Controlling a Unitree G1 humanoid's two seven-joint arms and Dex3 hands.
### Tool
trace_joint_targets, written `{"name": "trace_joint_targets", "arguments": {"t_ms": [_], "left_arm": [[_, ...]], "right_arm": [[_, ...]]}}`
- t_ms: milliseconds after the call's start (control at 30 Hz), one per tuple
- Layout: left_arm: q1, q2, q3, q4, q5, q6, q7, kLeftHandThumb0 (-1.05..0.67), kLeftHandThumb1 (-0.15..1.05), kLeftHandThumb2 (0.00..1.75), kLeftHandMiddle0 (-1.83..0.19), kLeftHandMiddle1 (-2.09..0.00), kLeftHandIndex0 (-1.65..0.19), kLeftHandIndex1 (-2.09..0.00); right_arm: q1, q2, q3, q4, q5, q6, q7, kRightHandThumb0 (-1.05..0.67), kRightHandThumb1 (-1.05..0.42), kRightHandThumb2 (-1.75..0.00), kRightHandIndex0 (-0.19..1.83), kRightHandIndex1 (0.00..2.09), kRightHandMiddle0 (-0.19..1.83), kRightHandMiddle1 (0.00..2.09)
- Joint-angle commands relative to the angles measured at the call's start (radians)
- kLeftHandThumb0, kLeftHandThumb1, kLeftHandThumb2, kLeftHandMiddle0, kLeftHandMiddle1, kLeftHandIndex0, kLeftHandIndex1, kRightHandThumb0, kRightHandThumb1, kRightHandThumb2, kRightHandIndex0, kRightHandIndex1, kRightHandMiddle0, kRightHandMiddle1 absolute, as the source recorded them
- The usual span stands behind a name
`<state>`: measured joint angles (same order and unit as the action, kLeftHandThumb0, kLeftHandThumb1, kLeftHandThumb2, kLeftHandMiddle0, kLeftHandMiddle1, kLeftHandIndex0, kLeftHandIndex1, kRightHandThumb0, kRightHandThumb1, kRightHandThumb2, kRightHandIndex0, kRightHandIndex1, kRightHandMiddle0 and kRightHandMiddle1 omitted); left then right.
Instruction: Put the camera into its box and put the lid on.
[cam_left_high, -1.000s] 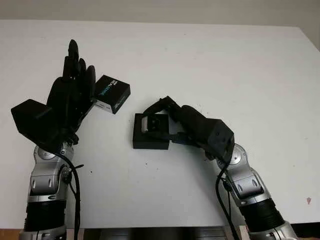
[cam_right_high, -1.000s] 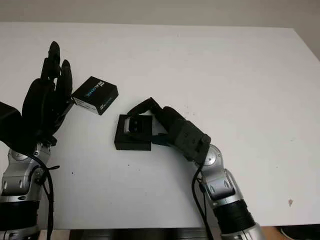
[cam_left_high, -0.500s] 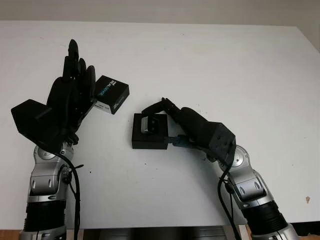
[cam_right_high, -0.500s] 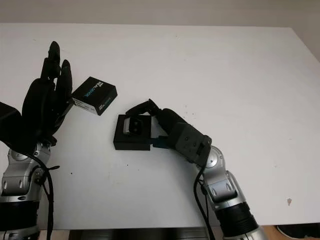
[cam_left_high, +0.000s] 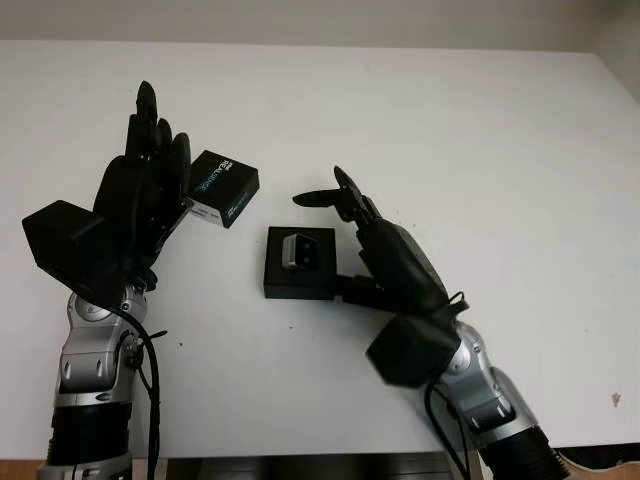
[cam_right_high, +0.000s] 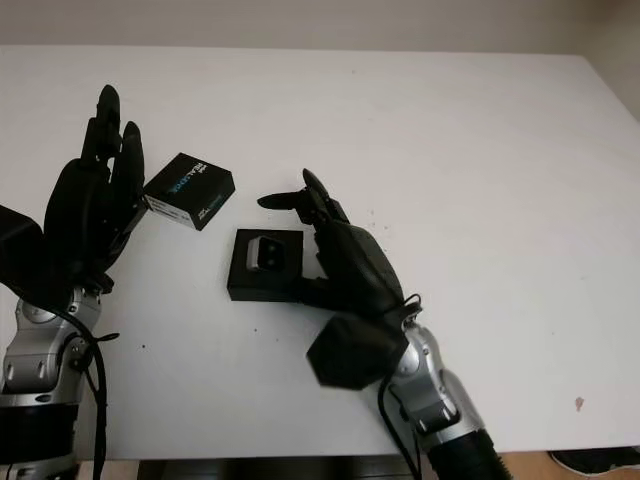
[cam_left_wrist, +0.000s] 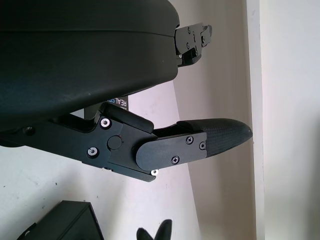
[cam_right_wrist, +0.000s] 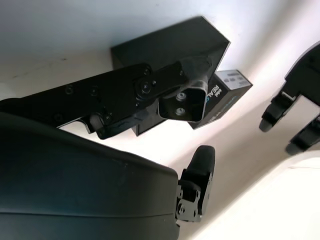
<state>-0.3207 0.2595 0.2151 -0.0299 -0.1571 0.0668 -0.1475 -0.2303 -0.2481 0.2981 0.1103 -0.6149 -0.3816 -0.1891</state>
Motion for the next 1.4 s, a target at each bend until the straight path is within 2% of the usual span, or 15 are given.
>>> {"name": "trace_joint_targets", "arguments": {"t_ms": [0, 233, 500, 600, 700, 933, 1133, 1367], "left_arm": [[0.013, 0.003, 0.004, -0.024, 0.001, -0.008, 0.003, -0.69, 1.05, 0.58, 0.19, 0.00, 0.19, 0.00], [0.016, 0.002, 0.006, -0.027, -0.003, -0.012, 0.003, -0.67, 1.05, 0.58, 0.19, 0.00, 0.19, 0.00], [0.013, 0.007, 0.002, -0.026, 0.009, -0.002, 0.008, -0.69, 1.05, 0.57, 0.19, 0.00, 0.19, 0.00], [0.015, 0.005, 0.002, -0.025, 0.007, -0.004, 0.007, -0.69, 1.05, 0.57, 0.19, 0.00, 0.19, 0.00], [0.017, 0.007, 0.002, -0.026, 0.007, -0.006, 0.003, -0.68, 1.05, 0.56, 0.19, 0.00, 0.19, 0.00], [0.018, 0.009, 0.005, -0.024, 0.002, -0.007, -0.004, -0.68, 1.05, 0.57, 0.19, 0.00, 0.19, 0.00], [0.017, 0.009, 0.002, -0.027, 0.004, 0.000, -0.002, -0.69, 1.05, 0.57, 0.19, 0.00, 0.19, 0.00], [0.015, 0.006, -0.002, -0.032, 0.010, 0.005, 0.006, -0.69, 1.05, 0.57, 0.19, 0.00, 0.19, 0.00]], "right_arm": [[0.013, -0.017, 0.012, 0.010, -0.054, -0.031, -0.052, -0.53, -0.93, -0.05, 0.07, 0.12, -0.19, 1.24], [0.007, -0.054, 0.039, 0.016, -0.206, -0.062, -0.164, -0.53, -0.90, -0.05, 0.08, 0.13, -0.19, 1.25], [0.006, -0.053, 0.041, 0.014, -0.217, -0.051, -0.181, -0.53, -0.89, -0.05, 0.10, 0.14, -0.17, 1.28], [0.012, -0.018, 0.024, 0.018, -0.139, -0.028, -0.150, -0.51, -0.91, -0.06, 0.12, 0.15, -0.16, 1.31], [0.025, 0.015, -0.001, -0.016, -0.007, 0.036, -0.038, -0.51, -0.95, -0.07, 0.10, 0.14, -0.18, 1.32], [0.061, 0.049, -0.078, -0.282, 0.291, 0.257, 0.252, -0.58, -0.96, -0.06, 0.10, 0.14, -0.19, 1.32], [0.096, 0.028, -0.119, -0.476, 0.292, 0.284, 0.297, -0.60, -1.00, -0.06, 0.10, 0.14, -0.16, 1.21], [0.128, 0.011, -0.120, -0.516, 0.223, 0.258, 0.287, -0.56, -0.98, -0.04, 0.11, 0.13, -0.11, 1.09]]}}
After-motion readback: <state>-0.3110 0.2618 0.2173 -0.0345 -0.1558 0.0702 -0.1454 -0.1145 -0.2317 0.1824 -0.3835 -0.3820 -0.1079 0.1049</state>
